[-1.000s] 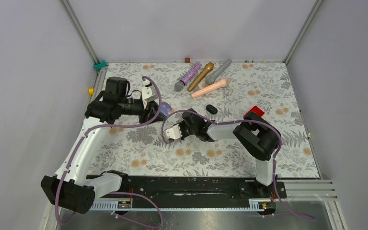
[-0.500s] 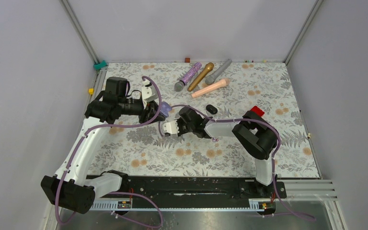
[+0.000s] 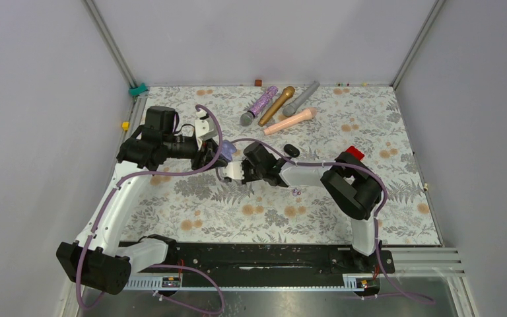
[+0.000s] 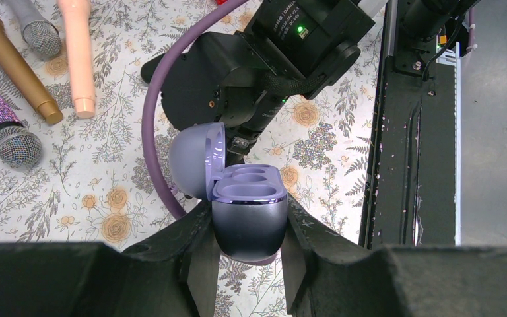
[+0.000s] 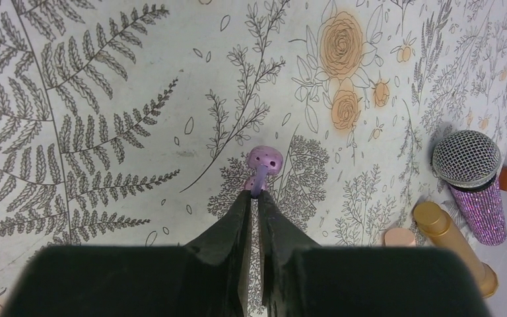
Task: Insert the wireless bluetooth earbuds into the charging case
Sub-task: Pick up the earbud from the center of the board, then place the earbud at the center of the board.
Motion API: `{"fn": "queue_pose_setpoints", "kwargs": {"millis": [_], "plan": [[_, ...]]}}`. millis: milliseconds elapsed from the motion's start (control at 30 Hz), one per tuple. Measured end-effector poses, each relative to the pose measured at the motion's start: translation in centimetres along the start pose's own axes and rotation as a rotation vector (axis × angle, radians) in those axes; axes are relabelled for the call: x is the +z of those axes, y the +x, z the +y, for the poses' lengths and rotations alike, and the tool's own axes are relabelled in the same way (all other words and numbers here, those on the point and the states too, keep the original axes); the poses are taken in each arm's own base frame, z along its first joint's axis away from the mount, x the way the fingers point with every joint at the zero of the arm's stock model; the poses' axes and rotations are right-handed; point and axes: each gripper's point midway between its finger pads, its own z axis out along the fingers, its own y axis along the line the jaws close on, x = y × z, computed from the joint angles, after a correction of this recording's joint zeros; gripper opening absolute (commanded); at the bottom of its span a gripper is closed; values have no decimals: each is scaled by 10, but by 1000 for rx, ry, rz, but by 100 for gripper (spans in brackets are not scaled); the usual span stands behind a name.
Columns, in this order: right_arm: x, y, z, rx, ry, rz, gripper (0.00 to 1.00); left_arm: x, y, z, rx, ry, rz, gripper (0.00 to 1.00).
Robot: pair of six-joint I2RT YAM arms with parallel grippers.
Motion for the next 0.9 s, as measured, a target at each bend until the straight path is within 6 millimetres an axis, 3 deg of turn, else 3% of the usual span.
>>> {"fn": "queue_pose_setpoints", "kwargs": {"millis": [233, 400, 633, 900], "plan": [[0, -4, -3, 39, -20, 8, 0, 0, 0, 0, 0, -1, 0, 0], [-10, 0, 8, 118, -93, 14, 1, 0, 0, 0, 0, -2, 0, 0], [-74, -3, -1, 316, -130, -43, 1, 0, -6, -4, 16, 17, -25, 0], [-158, -29, -22, 447, -75, -224, 1, 3, -2, 0, -6, 25, -16, 0]]}}
